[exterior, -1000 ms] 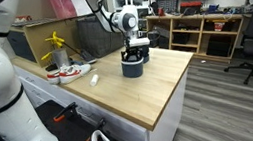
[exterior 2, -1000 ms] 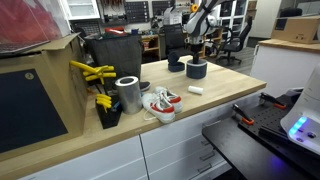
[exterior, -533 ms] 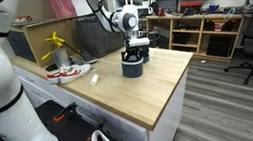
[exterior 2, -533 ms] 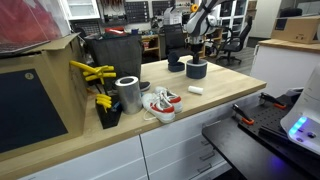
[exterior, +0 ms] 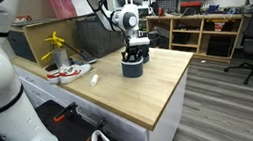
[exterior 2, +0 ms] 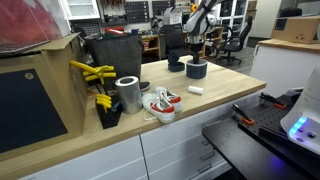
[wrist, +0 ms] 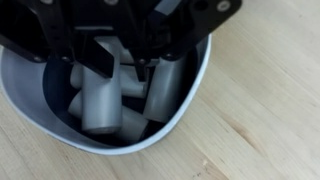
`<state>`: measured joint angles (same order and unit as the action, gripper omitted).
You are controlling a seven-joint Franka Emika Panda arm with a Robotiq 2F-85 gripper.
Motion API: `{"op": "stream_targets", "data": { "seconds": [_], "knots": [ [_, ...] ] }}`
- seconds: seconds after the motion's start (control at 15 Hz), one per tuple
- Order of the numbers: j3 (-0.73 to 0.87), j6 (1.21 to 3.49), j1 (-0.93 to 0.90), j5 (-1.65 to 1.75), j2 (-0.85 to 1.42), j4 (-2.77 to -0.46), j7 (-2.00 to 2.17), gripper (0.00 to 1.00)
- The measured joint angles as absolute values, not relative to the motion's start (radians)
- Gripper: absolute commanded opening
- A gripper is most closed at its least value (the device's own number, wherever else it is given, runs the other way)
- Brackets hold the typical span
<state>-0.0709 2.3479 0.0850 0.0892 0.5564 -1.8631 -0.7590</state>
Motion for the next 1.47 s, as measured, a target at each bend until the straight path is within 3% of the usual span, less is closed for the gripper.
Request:
{"op": "stream_targets", "data": {
  "seconds": [0.13, 0.27, 0.47, 1.4, 1.47],
  "knots": [
    [-0.071, 2.336, 0.085, 0.089, 0.556, -1.860, -0.759, 0.42],
    [-0.071, 2.330, 0.086, 0.088, 0.556, -1.855, -0.759, 0.62],
    [-0.071, 2.326, 0.088, 0.077, 0.556, -1.849, -0.759, 0.73],
    [-0.074, 2.288, 0.100, 0.034, 0.560, -1.847, -0.759, 0.69],
    [-0.074, 2.289, 0.099, 0.034, 0.562, -1.847, -0.759, 0.44]
  ]
}}
